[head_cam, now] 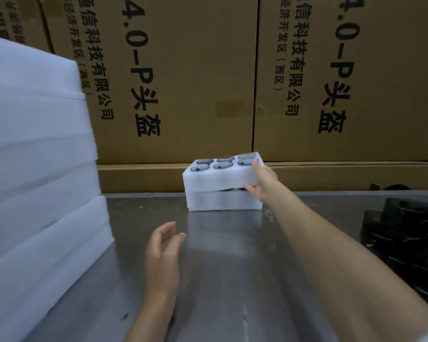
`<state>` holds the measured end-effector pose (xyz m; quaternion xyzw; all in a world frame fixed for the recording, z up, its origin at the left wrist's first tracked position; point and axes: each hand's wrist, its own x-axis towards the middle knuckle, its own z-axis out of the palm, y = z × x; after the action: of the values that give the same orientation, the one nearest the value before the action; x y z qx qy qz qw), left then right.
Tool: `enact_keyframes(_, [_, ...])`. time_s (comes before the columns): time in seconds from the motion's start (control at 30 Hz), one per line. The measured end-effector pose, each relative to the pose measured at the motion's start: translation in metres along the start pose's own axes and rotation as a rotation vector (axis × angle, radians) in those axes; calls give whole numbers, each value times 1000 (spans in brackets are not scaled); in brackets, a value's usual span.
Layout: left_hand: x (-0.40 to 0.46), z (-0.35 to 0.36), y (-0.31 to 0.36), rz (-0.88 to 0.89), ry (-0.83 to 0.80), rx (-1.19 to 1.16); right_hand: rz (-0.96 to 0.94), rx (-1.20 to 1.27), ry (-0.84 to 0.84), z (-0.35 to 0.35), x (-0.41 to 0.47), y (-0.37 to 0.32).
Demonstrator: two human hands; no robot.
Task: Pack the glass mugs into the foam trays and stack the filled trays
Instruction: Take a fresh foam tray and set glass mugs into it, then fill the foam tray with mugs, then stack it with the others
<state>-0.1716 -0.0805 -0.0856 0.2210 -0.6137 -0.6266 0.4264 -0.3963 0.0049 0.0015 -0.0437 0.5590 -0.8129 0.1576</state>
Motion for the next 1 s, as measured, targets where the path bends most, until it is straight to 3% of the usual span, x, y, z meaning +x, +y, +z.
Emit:
enact_keyframes(0.27, [21,4,-6,-11,-19,-44,-273,-519,21,-19,24,33])
enact_keyframes(0.47, [34,8,-9,-11,-31,-54,-312,-626,80,-16,34,33])
enact_keyframes(0.67, [36,7,-10,-16,-29,-91,-357,-579,207,-14,35,39])
enact_keyframes(0.8, [38,8,-11,-12,-30,-98,-264,-617,262,-20,30,52])
enact_keyframes(0.93, [39,9,-11,-9,-28,-101,-262,-785,215,-27,15,74])
enact_keyframes(1.0, [39,8,-9,-11,-26,-102,-277,-738,224,-27,3,75])
